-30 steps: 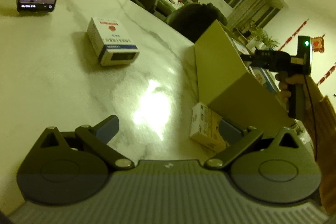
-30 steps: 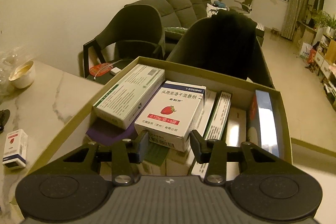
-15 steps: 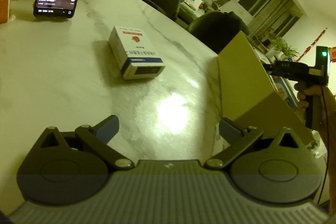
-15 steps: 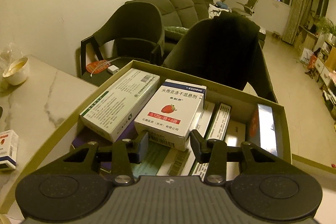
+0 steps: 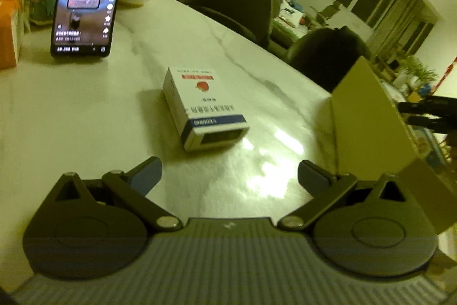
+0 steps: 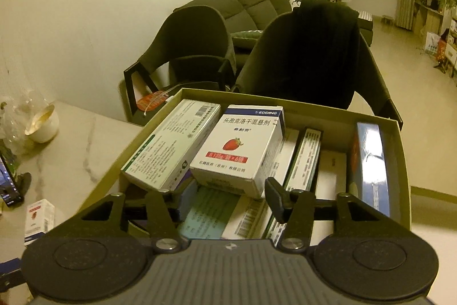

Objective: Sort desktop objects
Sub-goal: 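Reach and grasp the white EDDING strawberry-label box with the left gripper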

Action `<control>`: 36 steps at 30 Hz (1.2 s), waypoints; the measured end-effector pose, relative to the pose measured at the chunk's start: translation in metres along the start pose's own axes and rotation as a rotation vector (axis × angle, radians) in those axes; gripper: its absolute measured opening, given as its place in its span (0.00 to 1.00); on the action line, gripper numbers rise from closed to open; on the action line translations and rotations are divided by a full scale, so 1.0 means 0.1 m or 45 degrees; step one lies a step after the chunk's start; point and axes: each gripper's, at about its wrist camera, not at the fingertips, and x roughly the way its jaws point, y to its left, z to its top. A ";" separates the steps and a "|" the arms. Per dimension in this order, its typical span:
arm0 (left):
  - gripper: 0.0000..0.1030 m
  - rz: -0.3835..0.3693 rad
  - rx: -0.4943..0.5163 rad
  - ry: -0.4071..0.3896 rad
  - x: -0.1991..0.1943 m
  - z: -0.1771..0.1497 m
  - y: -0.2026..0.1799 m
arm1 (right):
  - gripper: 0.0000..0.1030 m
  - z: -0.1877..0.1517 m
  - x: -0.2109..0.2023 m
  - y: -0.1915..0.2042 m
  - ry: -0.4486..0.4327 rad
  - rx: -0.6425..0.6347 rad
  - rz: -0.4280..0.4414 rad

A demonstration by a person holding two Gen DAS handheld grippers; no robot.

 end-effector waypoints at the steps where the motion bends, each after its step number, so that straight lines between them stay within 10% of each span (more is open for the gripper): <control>1: 1.00 0.024 0.007 -0.004 0.03 0.01 -0.02 | 0.64 -0.01 -0.03 0.01 -0.003 0.004 0.005; 21: 0.99 0.424 0.009 -0.126 0.39 0.03 -0.40 | 0.80 -0.46 -0.78 0.15 -0.184 0.022 0.144; 36: 0.61 0.422 0.031 -0.210 0.37 0.00 -0.34 | 0.82 -0.93 -1.17 0.25 -0.211 0.040 0.211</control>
